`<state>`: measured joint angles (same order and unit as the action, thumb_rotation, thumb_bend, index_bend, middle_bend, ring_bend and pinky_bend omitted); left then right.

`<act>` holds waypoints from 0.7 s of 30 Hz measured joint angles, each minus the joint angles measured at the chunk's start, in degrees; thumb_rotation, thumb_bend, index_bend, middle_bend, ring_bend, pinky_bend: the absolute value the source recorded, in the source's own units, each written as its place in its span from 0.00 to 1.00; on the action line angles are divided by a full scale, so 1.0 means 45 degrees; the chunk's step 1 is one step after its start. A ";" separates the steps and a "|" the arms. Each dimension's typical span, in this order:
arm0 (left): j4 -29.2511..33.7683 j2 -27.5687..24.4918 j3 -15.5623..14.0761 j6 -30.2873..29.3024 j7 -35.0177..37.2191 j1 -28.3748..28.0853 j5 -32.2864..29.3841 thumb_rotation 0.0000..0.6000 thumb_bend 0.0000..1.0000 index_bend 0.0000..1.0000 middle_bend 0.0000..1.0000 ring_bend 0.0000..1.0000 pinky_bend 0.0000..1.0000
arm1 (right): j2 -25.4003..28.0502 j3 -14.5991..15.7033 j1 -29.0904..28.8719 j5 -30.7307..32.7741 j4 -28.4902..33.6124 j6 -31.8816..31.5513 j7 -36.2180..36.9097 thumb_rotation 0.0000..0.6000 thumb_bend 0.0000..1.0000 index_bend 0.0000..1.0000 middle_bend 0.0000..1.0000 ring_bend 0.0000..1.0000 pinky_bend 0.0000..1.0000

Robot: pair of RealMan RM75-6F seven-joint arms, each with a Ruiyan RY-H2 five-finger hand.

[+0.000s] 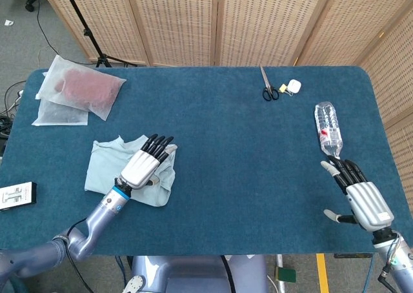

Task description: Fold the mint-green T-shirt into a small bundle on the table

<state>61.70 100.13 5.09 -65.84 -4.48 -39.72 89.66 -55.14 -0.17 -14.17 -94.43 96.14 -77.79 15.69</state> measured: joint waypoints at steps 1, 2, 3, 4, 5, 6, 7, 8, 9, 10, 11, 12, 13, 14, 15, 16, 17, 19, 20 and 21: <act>-0.0038 0.0067 0.0006 -0.0007 -0.0004 -0.0026 0.0009 1.00 0.00 0.00 0.00 0.00 0.00 | 0.0002 0.0004 0.0000 -0.0008 0.0001 0.0000 0.0008 1.00 0.05 0.00 0.00 0.00 0.00; -0.0097 0.0148 0.0011 -0.0017 -0.0014 -0.0059 0.0024 1.00 0.00 0.00 0.00 0.00 0.00 | 0.0007 0.0006 -0.0002 -0.0013 0.0001 0.0003 0.0018 1.00 0.05 0.00 0.00 0.00 0.00; -0.0139 0.0198 0.0010 -0.0022 -0.0033 -0.0081 0.0035 1.00 0.00 0.00 0.00 0.00 0.00 | 0.0010 0.0008 -0.0005 -0.0015 -0.0001 0.0007 0.0026 1.00 0.05 0.00 0.00 0.00 0.00; -0.0169 0.0233 0.0005 -0.0020 -0.0062 -0.0098 0.0043 1.00 0.00 0.00 0.00 0.00 0.00 | 0.0011 0.0010 -0.0007 -0.0016 -0.0004 0.0012 0.0035 1.00 0.05 0.00 0.00 0.00 0.00; -0.0219 0.0278 -0.0004 -0.0004 -0.0115 -0.0120 0.0046 1.00 0.00 0.00 0.00 0.00 0.00 | 0.0014 0.0012 -0.0010 -0.0016 -0.0007 0.0020 0.0049 1.00 0.05 0.00 0.00 0.00 0.00; -0.0263 0.0315 -0.0011 0.0016 -0.0159 -0.0136 0.0044 1.00 0.00 0.00 0.00 0.00 0.00 | 0.0018 0.0014 -0.0012 -0.0017 -0.0008 0.0024 0.0061 1.00 0.05 0.00 0.00 0.00 0.00; -0.0310 0.0348 -0.0017 0.0040 -0.0199 -0.0149 0.0037 1.00 0.00 0.00 0.00 0.00 0.00 | 0.0023 0.0017 -0.0014 -0.0026 -0.0006 0.0025 0.0075 1.00 0.05 0.00 0.00 0.00 0.00; -0.0374 0.0393 -0.0024 0.0075 -0.0236 -0.0163 0.0018 1.00 0.00 0.00 0.00 0.00 0.00 | 0.0032 0.0021 -0.0015 -0.0038 -0.0003 0.0024 0.0093 1.00 0.05 0.00 0.00 0.00 0.00; -0.0422 0.0426 -0.0029 0.0104 -0.0264 -0.0171 -0.0002 1.00 0.00 0.00 0.00 0.00 0.00 | 0.0039 0.0024 -0.0015 -0.0048 -0.0002 0.0020 0.0108 1.00 0.05 0.00 0.00 0.00 0.00; -0.0472 0.0454 -0.0036 0.0132 -0.0289 -0.0178 -0.0020 1.00 0.00 0.00 0.00 0.00 0.00 | 0.0046 0.0027 -0.0015 -0.0058 -0.0002 0.0015 0.0122 1.00 0.05 0.00 0.00 0.00 0.00; -0.0535 0.0485 -0.0044 0.0162 -0.0320 -0.0185 -0.0043 1.00 0.00 0.00 0.00 0.00 0.00 | 0.0052 0.0032 -0.0013 -0.0065 -0.0002 0.0011 0.0133 1.00 0.05 0.00 0.00 0.00 0.00; -0.0580 0.0502 -0.0048 0.0178 -0.0340 -0.0187 -0.0060 1.00 0.00 0.00 0.00 0.00 0.00 | 0.0056 0.0036 -0.0012 -0.0071 -0.0002 0.0009 0.0142 1.00 0.05 0.00 0.00 0.00 0.00; -0.0625 0.0519 -0.0049 0.0191 -0.0351 -0.0186 -0.0085 1.00 0.00 0.00 0.00 0.00 0.00 | 0.0060 0.0038 -0.0012 -0.0074 -0.0003 0.0008 0.0150 1.00 0.05 0.00 0.00 0.00 0.00; -0.0688 0.0543 -0.0044 0.0216 -0.0348 -0.0182 -0.0132 1.00 0.00 0.00 0.00 0.00 0.00 | 0.0063 0.0041 -0.0014 -0.0073 -0.0006 0.0014 0.0160 1.00 0.06 0.00 0.00 0.00 0.00; -0.0739 0.0560 -0.0038 0.0242 -0.0337 -0.0181 -0.0169 1.00 0.00 0.00 0.00 0.00 0.00 | 0.0064 0.0043 -0.0016 -0.0073 -0.0010 0.0022 0.0162 1.00 0.06 0.00 0.00 0.00 0.00; -0.0792 0.0576 -0.0033 0.0271 -0.0324 -0.0181 -0.0204 1.00 0.00 0.00 0.00 0.00 0.00 | 0.0064 0.0047 -0.0019 -0.0077 -0.0010 0.0028 0.0163 1.00 0.06 0.00 0.00 0.00 0.00; -0.0860 0.0599 -0.0029 0.0313 -0.0298 -0.0181 -0.0249 1.00 0.00 0.00 0.00 0.00 0.00 | 0.0066 0.0050 -0.0023 -0.0087 -0.0005 0.0034 0.0165 1.00 0.07 0.00 0.00 0.00 0.00; -0.0917 0.0623 -0.0033 0.0345 -0.0223 -0.0179 -0.0285 1.00 0.00 0.00 0.00 0.00 0.00 | 0.0064 0.0055 -0.0026 -0.0093 -0.0004 0.0039 0.0158 1.00 0.08 0.00 0.00 0.00 0.00; -0.0940 0.0636 -0.0042 0.0345 -0.0150 -0.0174 -0.0291 1.00 0.00 0.00 0.00 0.00 0.00 | 0.0062 0.0059 -0.0026 -0.0098 0.0002 0.0041 0.0144 1.00 0.08 0.00 0.00 0.00 0.00; -0.0960 0.0646 -0.0052 0.0343 -0.0088 -0.0169 -0.0294 1.00 0.00 0.00 0.00 0.00 0.00 | 0.0061 0.0063 -0.0024 -0.0101 0.0006 0.0042 0.0134 1.00 0.08 0.00 0.00 0.00 0.00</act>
<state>57.38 103.03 4.85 -64.30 -4.87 -40.48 88.34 -54.86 0.11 -14.28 -94.88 96.17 -77.60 16.29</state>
